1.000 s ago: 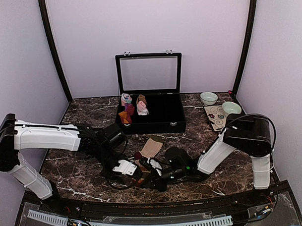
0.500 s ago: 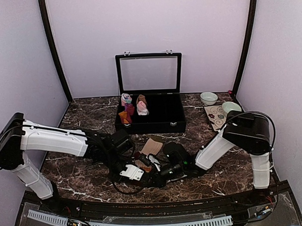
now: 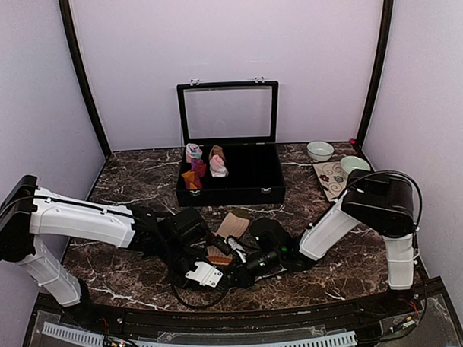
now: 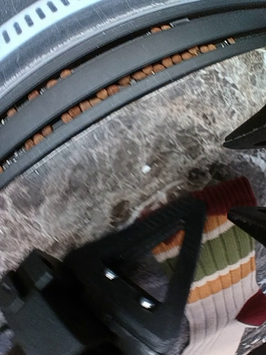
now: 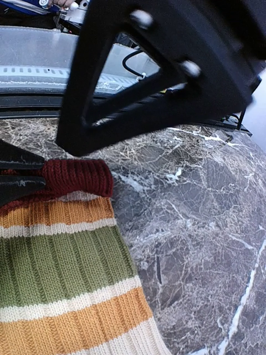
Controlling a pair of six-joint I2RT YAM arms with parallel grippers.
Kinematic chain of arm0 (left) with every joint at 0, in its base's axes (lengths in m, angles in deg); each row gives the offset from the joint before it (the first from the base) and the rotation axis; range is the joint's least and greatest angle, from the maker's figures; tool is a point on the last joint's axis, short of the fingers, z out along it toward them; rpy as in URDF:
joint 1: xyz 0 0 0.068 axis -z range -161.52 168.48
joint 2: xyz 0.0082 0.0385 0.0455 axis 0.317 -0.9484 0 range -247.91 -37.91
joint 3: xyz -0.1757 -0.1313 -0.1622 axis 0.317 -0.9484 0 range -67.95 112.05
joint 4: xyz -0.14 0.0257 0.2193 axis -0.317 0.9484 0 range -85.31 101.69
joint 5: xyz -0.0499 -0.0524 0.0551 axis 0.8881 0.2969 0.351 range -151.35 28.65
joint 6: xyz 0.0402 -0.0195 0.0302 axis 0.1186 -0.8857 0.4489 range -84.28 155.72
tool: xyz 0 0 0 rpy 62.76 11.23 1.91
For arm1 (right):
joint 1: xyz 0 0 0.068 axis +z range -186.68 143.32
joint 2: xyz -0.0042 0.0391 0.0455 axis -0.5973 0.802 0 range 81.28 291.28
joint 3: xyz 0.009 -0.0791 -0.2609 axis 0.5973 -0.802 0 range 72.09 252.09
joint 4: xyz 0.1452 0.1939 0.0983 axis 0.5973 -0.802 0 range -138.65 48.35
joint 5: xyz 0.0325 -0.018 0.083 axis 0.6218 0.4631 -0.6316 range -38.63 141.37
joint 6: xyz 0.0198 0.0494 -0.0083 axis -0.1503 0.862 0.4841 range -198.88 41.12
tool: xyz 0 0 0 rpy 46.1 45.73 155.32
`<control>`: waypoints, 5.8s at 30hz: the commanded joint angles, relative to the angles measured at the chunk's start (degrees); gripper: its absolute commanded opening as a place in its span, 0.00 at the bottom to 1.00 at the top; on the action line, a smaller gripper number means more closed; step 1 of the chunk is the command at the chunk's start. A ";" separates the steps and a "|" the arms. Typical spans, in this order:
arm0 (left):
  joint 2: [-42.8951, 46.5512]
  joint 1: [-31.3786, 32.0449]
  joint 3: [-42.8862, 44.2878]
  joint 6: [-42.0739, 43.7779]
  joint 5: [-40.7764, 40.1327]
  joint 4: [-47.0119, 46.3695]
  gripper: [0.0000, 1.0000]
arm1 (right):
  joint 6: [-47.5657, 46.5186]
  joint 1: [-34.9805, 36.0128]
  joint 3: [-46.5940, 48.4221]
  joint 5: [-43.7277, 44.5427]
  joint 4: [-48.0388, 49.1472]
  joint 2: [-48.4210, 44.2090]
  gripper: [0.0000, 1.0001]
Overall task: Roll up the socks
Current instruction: Roll the sock at the center of the board.
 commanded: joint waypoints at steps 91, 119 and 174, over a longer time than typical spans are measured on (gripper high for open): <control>-3.88 1.37 -11.23 -7.82 -7.25 -12.86 0.00 | 3.40 -1.87 -6.62 4.82 -14.53 4.51 0.06; -16.75 -11.32 4.75 -8.13 15.29 10.48 0.00 | -0.36 10.20 -26.36 68.48 -13.93 -39.03 0.99; -38.83 -22.18 25.31 -0.64 28.87 35.66 0.00 | -53.08 11.84 3.64 30.92 -10.36 -2.19 0.39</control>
